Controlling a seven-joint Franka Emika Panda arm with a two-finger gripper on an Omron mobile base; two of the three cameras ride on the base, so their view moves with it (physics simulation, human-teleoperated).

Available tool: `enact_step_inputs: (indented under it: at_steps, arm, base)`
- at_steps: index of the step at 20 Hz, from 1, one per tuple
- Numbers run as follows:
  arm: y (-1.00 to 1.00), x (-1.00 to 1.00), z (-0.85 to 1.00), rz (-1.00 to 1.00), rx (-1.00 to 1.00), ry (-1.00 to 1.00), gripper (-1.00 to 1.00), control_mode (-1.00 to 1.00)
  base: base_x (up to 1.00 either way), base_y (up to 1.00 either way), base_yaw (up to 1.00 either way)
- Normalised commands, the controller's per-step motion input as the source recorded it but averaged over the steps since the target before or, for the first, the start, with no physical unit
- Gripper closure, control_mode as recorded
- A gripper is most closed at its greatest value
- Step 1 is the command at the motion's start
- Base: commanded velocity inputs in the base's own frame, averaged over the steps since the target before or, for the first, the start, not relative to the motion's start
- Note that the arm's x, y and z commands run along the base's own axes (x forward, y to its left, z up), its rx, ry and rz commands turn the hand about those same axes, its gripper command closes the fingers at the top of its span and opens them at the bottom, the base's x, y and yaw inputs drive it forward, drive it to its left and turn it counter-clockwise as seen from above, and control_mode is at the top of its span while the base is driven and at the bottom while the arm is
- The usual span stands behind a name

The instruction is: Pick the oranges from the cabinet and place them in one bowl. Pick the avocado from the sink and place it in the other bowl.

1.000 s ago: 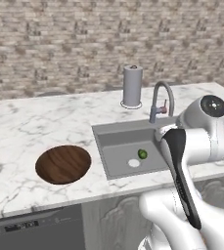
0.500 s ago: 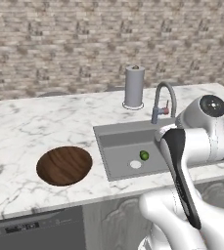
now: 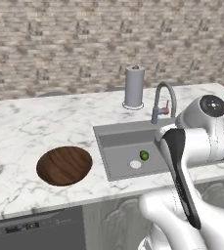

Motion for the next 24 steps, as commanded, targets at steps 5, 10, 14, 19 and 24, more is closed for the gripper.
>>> enact_step_inputs:
  at_steps: [5,10,14,19,24]
  arm:
    - [0.0,0.0,0.0,0.0,0.0,0.0,-1.0,1.0]
    - [0.0,0.0,0.0,-0.01,0.0,-0.01,-1.0,-1.0]
    - [0.0,0.13,0.0,-0.15,0.0,0.0,-1.0,-1.0]
    - [0.06,0.24,0.03,-0.2,0.02,0.0,-1.0,-1.0]
    - [0.04,0.25,0.02,-0.12,0.13,0.0,-1.0,-1.0]
  base:
    - [0.0,0.0,0.0]
    - [0.0,0.0,0.0]
    - [0.0,0.0,0.0]
    - [0.0,0.0,0.0]
    - [0.0,0.0,0.0]
